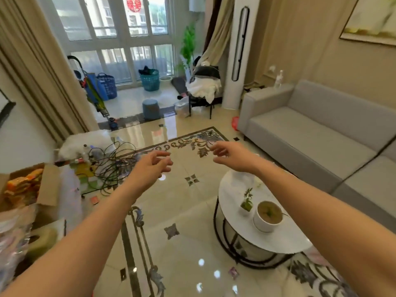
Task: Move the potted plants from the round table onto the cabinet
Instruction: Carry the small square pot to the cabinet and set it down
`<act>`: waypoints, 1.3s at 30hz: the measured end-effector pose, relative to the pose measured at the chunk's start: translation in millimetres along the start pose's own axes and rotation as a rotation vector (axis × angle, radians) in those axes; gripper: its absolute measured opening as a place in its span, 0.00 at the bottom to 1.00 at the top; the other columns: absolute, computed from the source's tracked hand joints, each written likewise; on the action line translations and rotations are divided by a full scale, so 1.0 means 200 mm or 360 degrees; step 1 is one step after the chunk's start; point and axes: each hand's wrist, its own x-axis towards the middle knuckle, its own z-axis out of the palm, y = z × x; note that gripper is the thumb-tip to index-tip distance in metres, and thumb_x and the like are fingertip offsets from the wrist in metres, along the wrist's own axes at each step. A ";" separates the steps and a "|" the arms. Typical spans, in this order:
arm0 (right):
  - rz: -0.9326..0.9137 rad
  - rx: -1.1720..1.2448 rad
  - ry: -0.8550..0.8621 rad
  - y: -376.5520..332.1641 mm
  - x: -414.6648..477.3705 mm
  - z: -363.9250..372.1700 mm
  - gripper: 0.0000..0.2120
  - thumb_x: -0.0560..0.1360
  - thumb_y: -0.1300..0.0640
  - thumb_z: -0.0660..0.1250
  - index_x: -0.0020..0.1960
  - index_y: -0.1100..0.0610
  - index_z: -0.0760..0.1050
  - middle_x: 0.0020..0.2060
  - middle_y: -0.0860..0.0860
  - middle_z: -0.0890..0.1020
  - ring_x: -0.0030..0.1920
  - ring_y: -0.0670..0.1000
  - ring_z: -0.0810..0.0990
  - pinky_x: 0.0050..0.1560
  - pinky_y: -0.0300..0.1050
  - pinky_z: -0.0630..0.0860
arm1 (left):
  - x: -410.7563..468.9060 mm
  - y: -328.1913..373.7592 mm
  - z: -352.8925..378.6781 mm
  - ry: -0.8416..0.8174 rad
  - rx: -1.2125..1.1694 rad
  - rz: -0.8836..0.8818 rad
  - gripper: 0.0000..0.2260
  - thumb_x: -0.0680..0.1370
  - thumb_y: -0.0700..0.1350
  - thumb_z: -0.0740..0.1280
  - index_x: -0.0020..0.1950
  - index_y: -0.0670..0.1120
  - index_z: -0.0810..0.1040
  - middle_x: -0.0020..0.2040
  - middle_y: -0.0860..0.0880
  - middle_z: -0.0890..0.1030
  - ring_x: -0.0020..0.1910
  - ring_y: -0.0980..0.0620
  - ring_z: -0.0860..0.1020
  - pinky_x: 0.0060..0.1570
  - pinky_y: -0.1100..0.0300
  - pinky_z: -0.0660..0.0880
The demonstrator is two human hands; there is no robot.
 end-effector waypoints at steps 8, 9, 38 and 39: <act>0.0243 0.0113 0.0192 0.65 -0.06 -0.32 0.15 0.78 0.56 0.70 0.65 0.52 0.77 0.55 0.49 0.82 0.54 0.47 0.80 0.49 0.34 0.74 | 0.43 0.18 0.69 -0.0356 0.0146 0.0023 0.14 0.80 0.56 0.65 0.64 0.54 0.76 0.55 0.53 0.84 0.55 0.54 0.82 0.58 0.51 0.77; 0.0266 0.0135 0.0209 0.76 -0.04 -0.37 0.15 0.78 0.55 0.70 0.64 0.51 0.77 0.54 0.49 0.82 0.53 0.46 0.80 0.45 0.30 0.72 | 0.51 0.20 0.79 -0.0378 0.0149 0.0013 0.14 0.80 0.55 0.65 0.64 0.54 0.76 0.55 0.53 0.84 0.55 0.54 0.82 0.58 0.50 0.77; 0.1145 0.0408 -0.0260 2.76 0.81 0.79 0.13 0.81 0.50 0.60 0.63 0.51 0.77 0.60 0.53 0.81 0.54 0.54 0.80 0.55 0.49 0.76 | 1.77 -1.29 2.24 -0.0842 0.0149 -0.0888 0.12 0.83 0.43 0.61 0.66 0.52 0.73 0.55 0.49 0.83 0.49 0.51 0.84 0.52 0.56 0.79; 0.1183 0.0406 -0.0297 2.81 0.84 0.84 0.14 0.82 0.51 0.59 0.63 0.51 0.77 0.60 0.54 0.81 0.54 0.56 0.81 0.57 0.51 0.77 | 1.80 -1.37 2.28 -0.0885 0.0165 -0.0902 0.14 0.82 0.41 0.62 0.66 0.52 0.73 0.55 0.49 0.83 0.50 0.51 0.84 0.51 0.56 0.79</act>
